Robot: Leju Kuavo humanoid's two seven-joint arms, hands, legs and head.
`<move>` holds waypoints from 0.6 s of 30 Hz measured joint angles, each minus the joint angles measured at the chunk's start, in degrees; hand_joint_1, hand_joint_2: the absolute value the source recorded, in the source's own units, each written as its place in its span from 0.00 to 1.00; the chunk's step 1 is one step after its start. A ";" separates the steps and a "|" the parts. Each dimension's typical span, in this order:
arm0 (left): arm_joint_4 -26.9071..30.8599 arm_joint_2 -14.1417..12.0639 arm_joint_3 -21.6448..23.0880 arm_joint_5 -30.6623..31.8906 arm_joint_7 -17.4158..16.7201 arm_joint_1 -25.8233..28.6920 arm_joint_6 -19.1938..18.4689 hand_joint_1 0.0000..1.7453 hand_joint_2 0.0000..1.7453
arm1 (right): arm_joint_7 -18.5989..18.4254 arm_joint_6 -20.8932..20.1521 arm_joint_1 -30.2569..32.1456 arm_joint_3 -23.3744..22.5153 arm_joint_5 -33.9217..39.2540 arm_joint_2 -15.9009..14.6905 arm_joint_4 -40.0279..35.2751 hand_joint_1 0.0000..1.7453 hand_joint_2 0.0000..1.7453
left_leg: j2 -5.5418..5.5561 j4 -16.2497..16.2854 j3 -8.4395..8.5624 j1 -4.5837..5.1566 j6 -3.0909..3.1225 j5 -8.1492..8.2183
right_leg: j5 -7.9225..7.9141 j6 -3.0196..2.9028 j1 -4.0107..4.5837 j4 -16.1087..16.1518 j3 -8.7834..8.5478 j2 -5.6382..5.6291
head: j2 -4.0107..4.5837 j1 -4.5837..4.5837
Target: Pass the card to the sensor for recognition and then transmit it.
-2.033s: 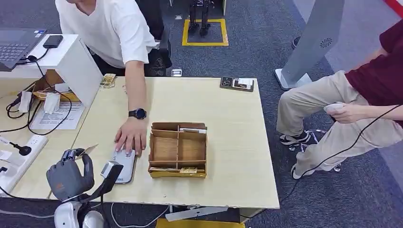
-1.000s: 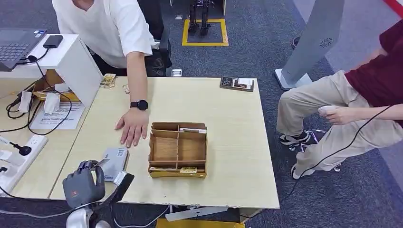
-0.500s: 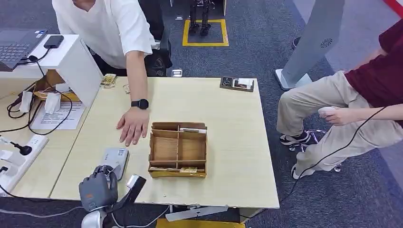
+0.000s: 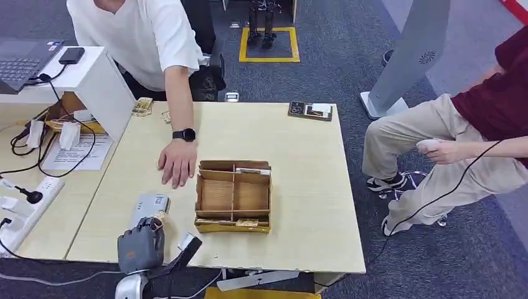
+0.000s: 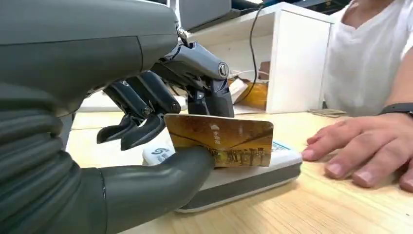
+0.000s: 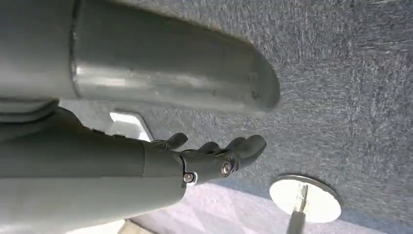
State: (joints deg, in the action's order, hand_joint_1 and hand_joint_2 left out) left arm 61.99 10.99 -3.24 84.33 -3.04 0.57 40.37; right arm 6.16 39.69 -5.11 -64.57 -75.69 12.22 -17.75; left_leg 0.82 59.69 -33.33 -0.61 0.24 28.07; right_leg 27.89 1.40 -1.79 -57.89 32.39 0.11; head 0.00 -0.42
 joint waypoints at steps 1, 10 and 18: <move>-0.17 -0.19 0.28 0.00 -0.07 -0.05 0.00 1.00 1.00 | -0.13 0.00 0.04 0.35 0.13 -0.02 0.00 0.00 0.00 | 0.01 0.00 0.02 0.00 0.00 0.00 | 0.00 0.00 0.00 0.00 -0.02 0.01 | -0.02 0.02; 1.91 -0.81 1.40 -2.54 2.58 0.74 0.06 1.00 1.00 | -0.11 0.00 0.22 1.12 -0.63 -0.13 0.13 0.00 0.00 | 0.02 -0.01 0.13 0.00 0.00 0.00 | 0.01 0.00 0.00 0.00 -0.14 0.02 | -0.02 0.02; 16.64 5.40 -9.80 -21.46 22.76 2.76 0.20 1.00 1.00 | 0.02 0.00 0.75 0.88 -2.43 -0.11 -0.33 0.00 0.00 | 0.01 0.01 0.04 -0.01 0.00 -0.01 | 0.00 -0.01 0.01 0.00 0.04 -0.03 | -0.02 0.07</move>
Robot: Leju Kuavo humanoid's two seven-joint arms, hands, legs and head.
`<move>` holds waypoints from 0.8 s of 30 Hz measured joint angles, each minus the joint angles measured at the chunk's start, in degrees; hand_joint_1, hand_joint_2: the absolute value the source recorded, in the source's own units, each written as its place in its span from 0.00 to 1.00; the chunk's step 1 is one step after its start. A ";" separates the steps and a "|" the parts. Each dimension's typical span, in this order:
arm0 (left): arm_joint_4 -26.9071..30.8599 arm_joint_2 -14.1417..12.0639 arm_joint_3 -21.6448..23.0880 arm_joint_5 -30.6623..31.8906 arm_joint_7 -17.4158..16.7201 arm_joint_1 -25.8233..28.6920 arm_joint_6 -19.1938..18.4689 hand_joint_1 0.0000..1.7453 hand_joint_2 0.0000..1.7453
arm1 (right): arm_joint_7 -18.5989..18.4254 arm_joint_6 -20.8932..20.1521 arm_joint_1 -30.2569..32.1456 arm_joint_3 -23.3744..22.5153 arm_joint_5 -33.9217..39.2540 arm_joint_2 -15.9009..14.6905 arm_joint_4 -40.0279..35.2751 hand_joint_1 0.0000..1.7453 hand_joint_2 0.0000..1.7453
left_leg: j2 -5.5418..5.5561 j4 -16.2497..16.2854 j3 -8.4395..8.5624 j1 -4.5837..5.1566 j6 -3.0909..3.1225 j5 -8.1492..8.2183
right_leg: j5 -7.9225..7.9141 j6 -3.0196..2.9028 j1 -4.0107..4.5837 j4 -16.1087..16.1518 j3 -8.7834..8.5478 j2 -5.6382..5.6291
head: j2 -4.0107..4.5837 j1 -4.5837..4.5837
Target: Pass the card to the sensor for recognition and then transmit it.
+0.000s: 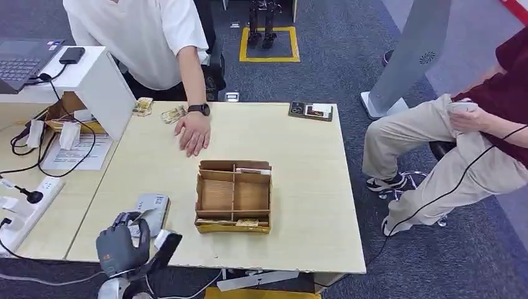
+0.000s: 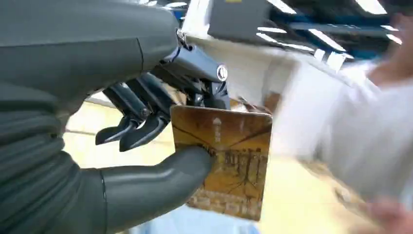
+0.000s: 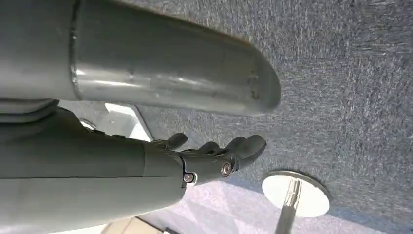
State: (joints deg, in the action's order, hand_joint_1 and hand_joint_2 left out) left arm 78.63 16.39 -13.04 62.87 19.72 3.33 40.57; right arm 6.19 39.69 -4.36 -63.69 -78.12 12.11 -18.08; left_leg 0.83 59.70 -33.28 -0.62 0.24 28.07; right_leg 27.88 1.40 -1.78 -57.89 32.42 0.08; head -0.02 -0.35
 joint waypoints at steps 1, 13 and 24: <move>2.08 0.24 -1.35 -4.46 1.97 -0.10 0.00 1.00 1.00 | 0.02 0.00 0.08 -0.09 -0.37 0.02 -0.17 0.00 0.00 | -0.03 0.01 -0.02 0.00 0.00 0.00 | 0.00 0.00 0.00 0.00 0.03 -0.03 | 0.00 -0.04; 13.37 0.31 -4.34 -29.06 17.57 -1.92 -0.33 1.00 1.00 | -0.07 0.00 0.33 -1.25 -2.47 0.87 -1.66 0.00 0.00 | -0.02 0.00 -0.12 -0.02 -0.01 0.00 | 0.02 -0.02 0.03 0.00 0.14 -0.01 | 0.00 -0.04; 12.71 0.31 -1.89 -34.48 17.85 -3.50 -0.44 1.00 1.00 | 0.02 0.00 0.20 -2.47 -3.91 1.40 -2.03 0.00 0.00 | -0.13 0.01 -0.10 -0.01 -0.01 0.00 | 0.01 -0.02 0.03 0.00 0.20 -0.15 | 0.00 -0.06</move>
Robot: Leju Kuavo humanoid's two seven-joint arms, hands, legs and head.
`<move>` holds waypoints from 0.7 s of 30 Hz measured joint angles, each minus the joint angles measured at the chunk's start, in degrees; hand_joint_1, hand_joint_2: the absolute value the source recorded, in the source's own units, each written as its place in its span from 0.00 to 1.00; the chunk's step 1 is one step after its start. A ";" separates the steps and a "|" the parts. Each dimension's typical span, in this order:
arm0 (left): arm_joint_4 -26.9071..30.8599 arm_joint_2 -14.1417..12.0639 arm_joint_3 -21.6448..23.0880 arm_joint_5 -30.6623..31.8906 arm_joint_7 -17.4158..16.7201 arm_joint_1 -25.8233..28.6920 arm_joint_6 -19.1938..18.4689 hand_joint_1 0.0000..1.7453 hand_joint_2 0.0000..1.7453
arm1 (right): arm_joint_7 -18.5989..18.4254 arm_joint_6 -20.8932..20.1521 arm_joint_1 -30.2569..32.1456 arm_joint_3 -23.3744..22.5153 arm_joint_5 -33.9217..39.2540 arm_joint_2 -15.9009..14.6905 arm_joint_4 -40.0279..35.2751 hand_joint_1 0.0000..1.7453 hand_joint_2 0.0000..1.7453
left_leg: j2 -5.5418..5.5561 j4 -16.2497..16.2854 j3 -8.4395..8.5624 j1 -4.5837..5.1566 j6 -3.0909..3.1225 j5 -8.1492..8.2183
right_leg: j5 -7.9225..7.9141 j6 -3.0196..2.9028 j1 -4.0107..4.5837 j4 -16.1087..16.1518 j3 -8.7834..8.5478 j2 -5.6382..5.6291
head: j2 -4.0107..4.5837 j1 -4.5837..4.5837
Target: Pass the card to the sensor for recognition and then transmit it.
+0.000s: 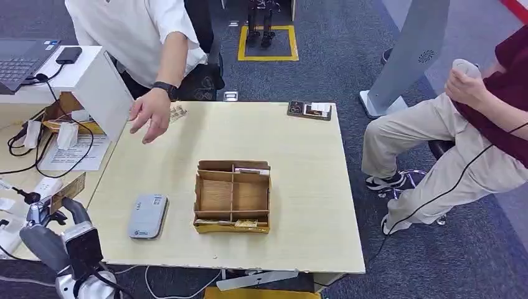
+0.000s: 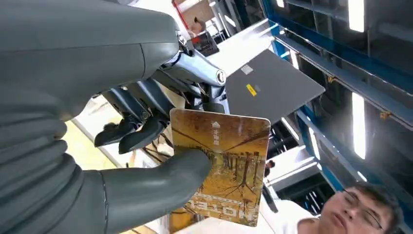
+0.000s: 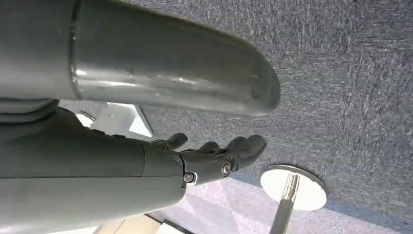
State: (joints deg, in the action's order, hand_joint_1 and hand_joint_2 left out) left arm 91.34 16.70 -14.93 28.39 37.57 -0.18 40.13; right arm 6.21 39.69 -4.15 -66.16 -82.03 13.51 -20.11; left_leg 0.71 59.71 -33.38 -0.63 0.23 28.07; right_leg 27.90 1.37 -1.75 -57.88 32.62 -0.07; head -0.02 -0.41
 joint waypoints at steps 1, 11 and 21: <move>-0.02 0.00 0.09 -0.02 0.07 -0.03 0.00 1.00 1.00 | 0.00 0.00 -0.01 -0.09 0.00 0.00 0.00 0.00 0.00 | 0.00 0.00 0.00 0.00 0.00 0.00 | 0.00 0.00 0.00 0.00 0.00 -0.01 | 0.00 0.02; -0.48 -0.02 6.91 -4.04 0.24 -2.75 -0.09 1.00 1.00 | 0.07 0.00 -0.60 -0.35 -1.35 0.00 0.02 0.00 0.00 | -0.05 0.02 0.00 0.00 0.00 0.00 | -0.04 -0.02 -0.01 0.00 0.03 -0.02 | 0.00 0.00; -2.62 -0.09 12.00 -7.67 0.15 -6.20 -0.11 1.00 1.00 | -0.09 0.00 -1.16 -0.33 -2.05 0.00 0.04 0.00 0.00 | -0.04 0.01 -0.01 0.00 0.00 0.00 | -0.04 -0.02 0.00 0.00 0.02 -0.02 | 0.00 0.02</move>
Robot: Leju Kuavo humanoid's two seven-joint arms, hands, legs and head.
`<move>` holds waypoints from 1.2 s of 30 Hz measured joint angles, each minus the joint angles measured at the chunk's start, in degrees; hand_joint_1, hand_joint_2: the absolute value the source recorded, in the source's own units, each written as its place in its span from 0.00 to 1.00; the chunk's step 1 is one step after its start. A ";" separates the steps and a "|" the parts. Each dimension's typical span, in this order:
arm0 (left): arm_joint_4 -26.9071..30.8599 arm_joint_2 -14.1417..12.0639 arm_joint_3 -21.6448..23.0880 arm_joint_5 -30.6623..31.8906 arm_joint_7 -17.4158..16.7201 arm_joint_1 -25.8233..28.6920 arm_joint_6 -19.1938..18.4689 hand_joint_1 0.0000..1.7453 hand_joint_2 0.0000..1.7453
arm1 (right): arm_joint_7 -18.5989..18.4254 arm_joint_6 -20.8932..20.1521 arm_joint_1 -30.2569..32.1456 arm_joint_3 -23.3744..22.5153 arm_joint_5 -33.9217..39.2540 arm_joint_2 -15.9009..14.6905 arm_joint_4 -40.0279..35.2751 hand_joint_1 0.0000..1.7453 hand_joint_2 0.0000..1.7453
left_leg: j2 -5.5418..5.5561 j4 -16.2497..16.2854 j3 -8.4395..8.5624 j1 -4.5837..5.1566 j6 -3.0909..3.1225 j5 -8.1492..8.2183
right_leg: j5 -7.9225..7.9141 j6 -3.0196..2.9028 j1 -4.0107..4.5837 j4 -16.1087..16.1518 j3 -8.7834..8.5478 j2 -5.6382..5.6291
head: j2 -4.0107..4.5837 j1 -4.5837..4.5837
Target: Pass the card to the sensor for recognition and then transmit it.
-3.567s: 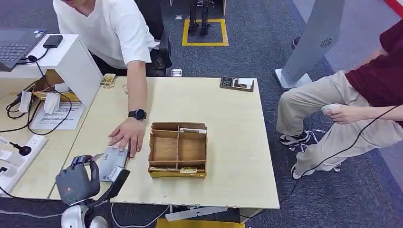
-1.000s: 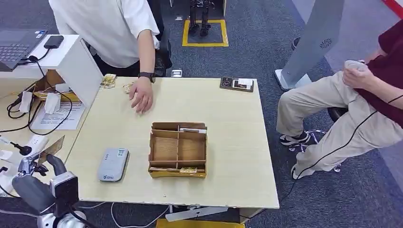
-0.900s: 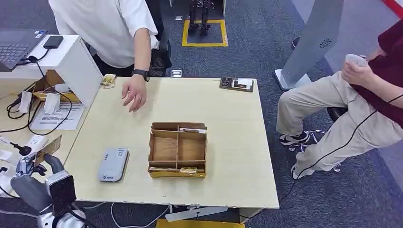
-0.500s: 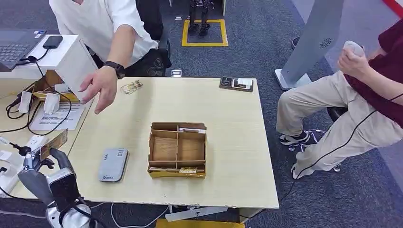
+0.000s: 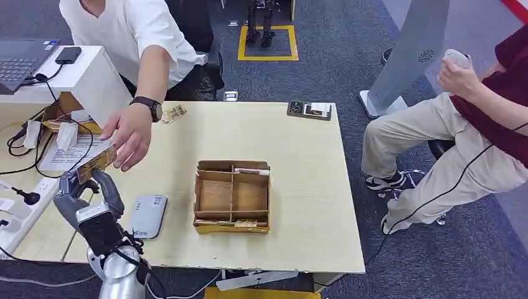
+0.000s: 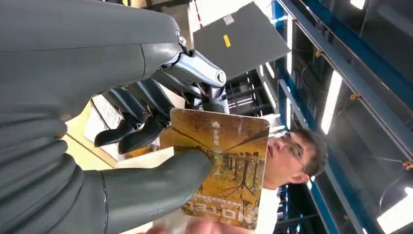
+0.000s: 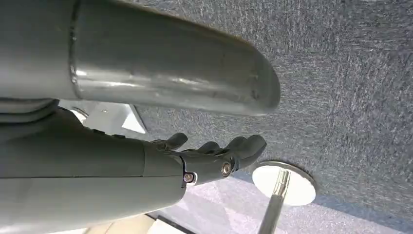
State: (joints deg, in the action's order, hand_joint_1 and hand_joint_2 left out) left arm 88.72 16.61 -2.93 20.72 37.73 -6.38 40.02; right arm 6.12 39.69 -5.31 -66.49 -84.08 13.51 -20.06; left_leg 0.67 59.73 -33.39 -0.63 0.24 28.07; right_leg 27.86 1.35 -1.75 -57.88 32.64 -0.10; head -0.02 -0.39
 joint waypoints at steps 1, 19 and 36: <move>-0.15 0.00 0.11 -0.02 0.00 -0.14 0.00 1.00 1.00 | 0.00 0.00 -0.01 0.00 0.00 0.00 0.00 0.00 0.00 | 0.00 0.00 0.00 0.00 0.00 0.00 | 0.00 0.00 0.00 0.00 0.00 0.00 | 0.00 0.00; -4.77 0.26 1.10 7.23 0.02 -3.45 0.02 0.00 1.00 | -0.17 0.00 -0.31 0.33 -0.13 0.00 0.00 0.00 0.00 | 0.00 0.00 -0.03 0.00 0.00 0.00 | 0.00 0.00 0.00 0.00 0.00 0.01 | 0.00 0.00; -3.85 0.50 2.50 2.29 -0.66 -3.52 0.02 0.00 1.00 | -0.07 0.00 -0.16 0.72 1.20 0.02 -0.39 0.00 0.00 | 0.03 0.00 -0.05 0.00 0.00 0.00 | 0.00 0.00 0.00 0.00 -0.02 0.04 | 0.00 -0.02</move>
State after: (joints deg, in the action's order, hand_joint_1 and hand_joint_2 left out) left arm 84.87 17.11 -0.44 23.01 37.07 -9.90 40.04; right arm 6.05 39.69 -5.47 -65.77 -82.88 13.53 -20.46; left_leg 0.70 59.72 -33.44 -0.63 0.24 28.07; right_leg 27.86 1.35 -1.75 -57.89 32.61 -0.06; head -0.02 -0.42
